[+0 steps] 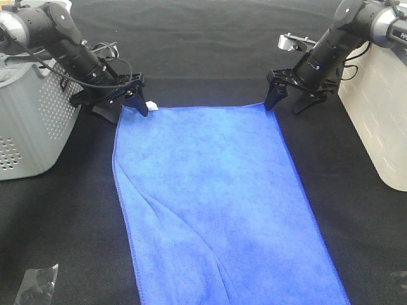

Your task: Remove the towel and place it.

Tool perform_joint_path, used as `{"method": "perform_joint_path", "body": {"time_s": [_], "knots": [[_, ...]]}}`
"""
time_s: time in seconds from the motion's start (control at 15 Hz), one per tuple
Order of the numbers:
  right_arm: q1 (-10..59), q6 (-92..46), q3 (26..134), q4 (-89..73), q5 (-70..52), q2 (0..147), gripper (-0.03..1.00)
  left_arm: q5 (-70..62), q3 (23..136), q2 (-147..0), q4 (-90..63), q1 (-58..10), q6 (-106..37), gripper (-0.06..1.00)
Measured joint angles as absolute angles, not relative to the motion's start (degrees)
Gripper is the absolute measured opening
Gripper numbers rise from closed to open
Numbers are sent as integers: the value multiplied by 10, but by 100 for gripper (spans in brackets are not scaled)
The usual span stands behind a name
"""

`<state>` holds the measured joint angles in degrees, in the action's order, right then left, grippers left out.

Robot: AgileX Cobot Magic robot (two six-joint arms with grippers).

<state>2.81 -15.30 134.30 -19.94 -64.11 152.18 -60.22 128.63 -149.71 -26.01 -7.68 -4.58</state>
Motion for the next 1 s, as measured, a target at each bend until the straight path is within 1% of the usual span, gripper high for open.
{"method": "perform_joint_path", "body": {"time_s": [0.53,0.73,1.0], "knots": [[28,-153,1348,-207,-641,1527,79,-595,1286,-1498,-265,-75,-50,73],[28,-153,1348,-233,-639,1528,79,-595,1286,-1498,-264,-79,-51,73],[46,-153,1348,-236,-633,1528,78,-581,1286,-1498,-266,-89,-56,73]]}}
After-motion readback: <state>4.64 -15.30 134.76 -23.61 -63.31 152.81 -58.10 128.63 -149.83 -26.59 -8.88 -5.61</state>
